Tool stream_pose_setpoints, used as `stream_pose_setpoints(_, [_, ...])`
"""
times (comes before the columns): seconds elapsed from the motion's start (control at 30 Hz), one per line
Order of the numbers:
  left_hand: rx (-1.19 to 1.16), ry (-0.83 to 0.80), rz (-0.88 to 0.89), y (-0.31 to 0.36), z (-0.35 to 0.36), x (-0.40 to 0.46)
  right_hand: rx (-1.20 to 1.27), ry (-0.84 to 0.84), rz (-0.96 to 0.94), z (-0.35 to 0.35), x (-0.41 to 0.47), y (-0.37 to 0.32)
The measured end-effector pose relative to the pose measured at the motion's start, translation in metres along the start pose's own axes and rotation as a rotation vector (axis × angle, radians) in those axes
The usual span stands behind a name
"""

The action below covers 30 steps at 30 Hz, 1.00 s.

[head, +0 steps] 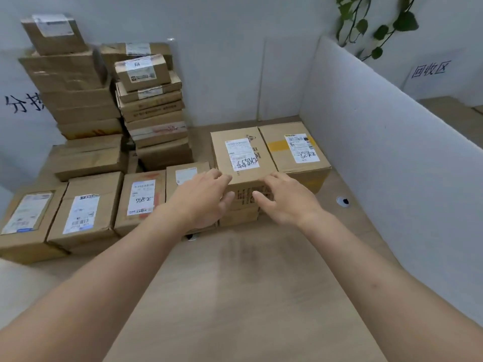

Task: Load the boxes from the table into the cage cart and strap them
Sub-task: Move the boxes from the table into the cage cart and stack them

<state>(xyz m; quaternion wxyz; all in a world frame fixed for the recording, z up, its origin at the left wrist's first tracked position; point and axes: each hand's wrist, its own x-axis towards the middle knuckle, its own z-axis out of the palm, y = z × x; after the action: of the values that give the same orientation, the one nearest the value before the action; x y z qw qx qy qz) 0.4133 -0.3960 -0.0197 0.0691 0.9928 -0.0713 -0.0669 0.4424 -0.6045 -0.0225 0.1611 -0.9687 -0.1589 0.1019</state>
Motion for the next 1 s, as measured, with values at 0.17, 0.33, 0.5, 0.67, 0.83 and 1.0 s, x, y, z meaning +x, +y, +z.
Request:
stream_pose_setpoints(0.17, [-0.021,-0.061,-0.064,0.0,0.025,0.032,0.02,-0.035,0.005,0.013,0.037,0.022])
stream_pose_setpoints(0.33, [-0.114,-0.065,-0.15,-0.004,0.047,0.05,0.093,0.024,-0.007,0.032,0.057,0.028])
stream_pose_setpoints(0.5, [-0.476,0.04,-0.183,-0.007,0.065,0.06,0.377,0.201,0.145,0.045,0.063,0.021])
stream_pose_setpoints(0.67, [-0.556,0.113,-0.375,-0.015,0.067,0.058,0.508,0.155,0.248,0.045,0.068,0.025])
stream_pose_setpoints(0.83, [-0.514,0.0,-0.347,-0.024,0.079,0.054,0.439,0.027,0.207,0.064,0.066,0.038])
stream_pose_setpoints(1.0, [-0.549,-0.02,-0.244,-0.023,0.079,0.052,0.512,-0.009,0.126,0.071,0.059,0.038])
